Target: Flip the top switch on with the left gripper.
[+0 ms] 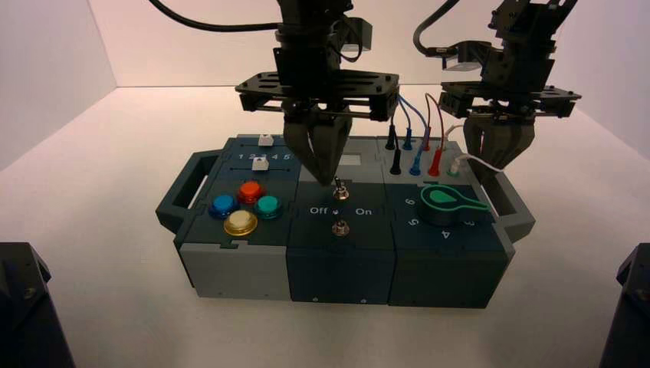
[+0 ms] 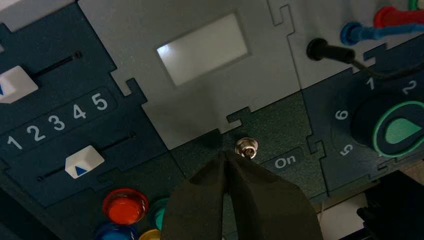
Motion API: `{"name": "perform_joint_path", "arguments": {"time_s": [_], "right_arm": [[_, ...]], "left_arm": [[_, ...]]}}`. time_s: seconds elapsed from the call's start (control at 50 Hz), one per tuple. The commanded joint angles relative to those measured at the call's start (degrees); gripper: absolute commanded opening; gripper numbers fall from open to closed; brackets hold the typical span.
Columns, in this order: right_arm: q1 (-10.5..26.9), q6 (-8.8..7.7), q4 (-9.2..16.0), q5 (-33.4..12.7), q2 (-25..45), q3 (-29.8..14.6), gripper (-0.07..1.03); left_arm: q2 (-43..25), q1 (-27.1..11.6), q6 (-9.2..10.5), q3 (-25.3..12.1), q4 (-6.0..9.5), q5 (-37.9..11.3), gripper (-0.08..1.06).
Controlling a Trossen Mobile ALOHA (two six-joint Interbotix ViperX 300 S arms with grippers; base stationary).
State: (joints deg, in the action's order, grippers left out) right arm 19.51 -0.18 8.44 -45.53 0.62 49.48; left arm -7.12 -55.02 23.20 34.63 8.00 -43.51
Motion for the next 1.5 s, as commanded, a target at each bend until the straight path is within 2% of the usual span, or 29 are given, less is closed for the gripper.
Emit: {"name": "perform_joint_path", "arguments": {"time_s": [0.02,0.6,0.92,1.08,1.12,1.3,1.5], "right_arm": [[0.44,-0.79,-0.18,-0.18,-0.44,0.18,-0.02],[0.44,-0.79,-0.18,-0.18,-0.62,0.18,-0.02],[0.44,-0.79,-0.18,-0.18,-0.53,0.18,-0.02],[0.44,-0.79,-0.09,-0.18,-0.44,0.18,-0.02],[0.44,-0.79,-0.09,-0.18,-0.62,0.18,-0.02],[0.44,-0.79,-0.09,-0.18,-0.70,0.18,-0.02],[0.53,-0.79,0.09,-0.44,-0.70,0.18,-0.02]], "left_arm": [[0.70,-0.18,0.09,-1.58,0.09,0.09,-0.03],[0.53,-1.93,0.09,-2.02,1.14,-0.70,-0.03],[-0.18,-3.25,0.18,-5.45,1.58,-1.41,-0.03],[-1.32,-3.25,0.26,-5.54,1.58,-2.20,-0.03],[-1.32,-3.25,0.53,-5.01,1.58,-2.02,-0.03],[1.67,-2.64,0.62,-1.32,-0.26,-2.02,-0.03],[6.06,-1.67,1.05,4.22,-0.70,-0.35,-0.03]]}}
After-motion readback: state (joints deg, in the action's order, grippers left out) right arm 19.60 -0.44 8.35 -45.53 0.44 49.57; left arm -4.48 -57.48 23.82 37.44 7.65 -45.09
